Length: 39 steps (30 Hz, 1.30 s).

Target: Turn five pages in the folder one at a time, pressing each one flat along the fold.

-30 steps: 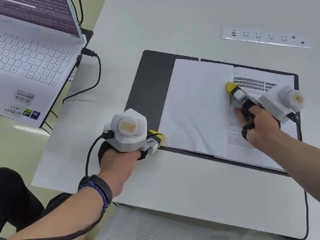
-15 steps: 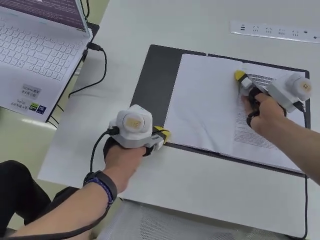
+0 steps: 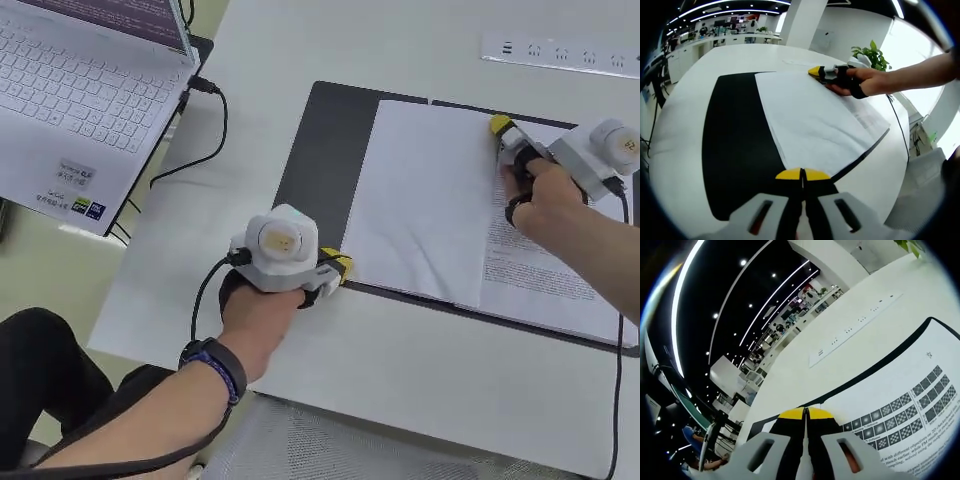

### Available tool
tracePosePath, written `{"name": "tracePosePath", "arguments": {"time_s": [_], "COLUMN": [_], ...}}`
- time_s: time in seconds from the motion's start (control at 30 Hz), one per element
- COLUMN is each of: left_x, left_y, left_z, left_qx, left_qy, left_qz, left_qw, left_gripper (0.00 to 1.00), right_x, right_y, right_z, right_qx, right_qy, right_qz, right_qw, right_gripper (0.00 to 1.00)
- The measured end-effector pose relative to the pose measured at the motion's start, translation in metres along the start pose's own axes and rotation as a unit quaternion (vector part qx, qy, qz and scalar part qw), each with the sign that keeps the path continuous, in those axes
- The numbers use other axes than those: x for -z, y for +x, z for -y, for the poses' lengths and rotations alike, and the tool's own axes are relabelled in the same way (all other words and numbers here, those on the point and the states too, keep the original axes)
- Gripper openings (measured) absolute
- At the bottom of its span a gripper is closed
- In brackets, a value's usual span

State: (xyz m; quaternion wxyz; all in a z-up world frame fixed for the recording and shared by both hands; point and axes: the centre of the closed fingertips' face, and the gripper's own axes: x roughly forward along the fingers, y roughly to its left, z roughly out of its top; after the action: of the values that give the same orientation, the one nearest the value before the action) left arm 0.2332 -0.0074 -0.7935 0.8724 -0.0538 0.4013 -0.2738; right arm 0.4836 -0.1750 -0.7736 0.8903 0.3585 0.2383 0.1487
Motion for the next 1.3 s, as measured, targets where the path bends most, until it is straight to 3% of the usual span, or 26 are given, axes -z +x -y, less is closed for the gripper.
{"name": "tracePosePath", "arguments": {"time_s": [0.07, 0.37, 0.47, 0.9, 1.3], "left_x": [0.0, 0.0, 0.0, -0.001, -0.001], "left_y": [0.0, -0.001, -0.001, -0.001, -0.001], "left_z": [0.0, 0.0, 0.0, 0.001, 0.0], "left_qx": [0.0, -0.003, -0.004, -0.007, -0.003], "left_qy": [-0.001, -0.004, -0.006, -0.002, 0.001], "left_qz": [0.0, 0.002, 0.004, 0.007, 0.013], "left_qw": [1.0, 1.0, 1.0, 0.9999, 0.9999], "left_gripper": [0.0, 0.0, 0.0, 0.0, 0.0], "right_x": [-0.002, 0.008, 0.01, 0.032, 0.044], "right_y": [0.003, -0.012, -0.012, -0.053, -0.074], "right_z": [0.004, -0.008, -0.005, -0.029, -0.027], "right_qx": [0.0, -0.012, -0.017, -0.034, -0.051], "right_qy": [-0.001, -0.002, -0.003, -0.017, 0.013], "right_qz": [0.002, -0.003, -0.006, -0.021, -0.019], "right_qw": [1.0, 0.9999, 0.9998, 0.9991, 0.9984], "right_gripper": [0.0, 0.0, 0.0, 0.0, 0.0]}}
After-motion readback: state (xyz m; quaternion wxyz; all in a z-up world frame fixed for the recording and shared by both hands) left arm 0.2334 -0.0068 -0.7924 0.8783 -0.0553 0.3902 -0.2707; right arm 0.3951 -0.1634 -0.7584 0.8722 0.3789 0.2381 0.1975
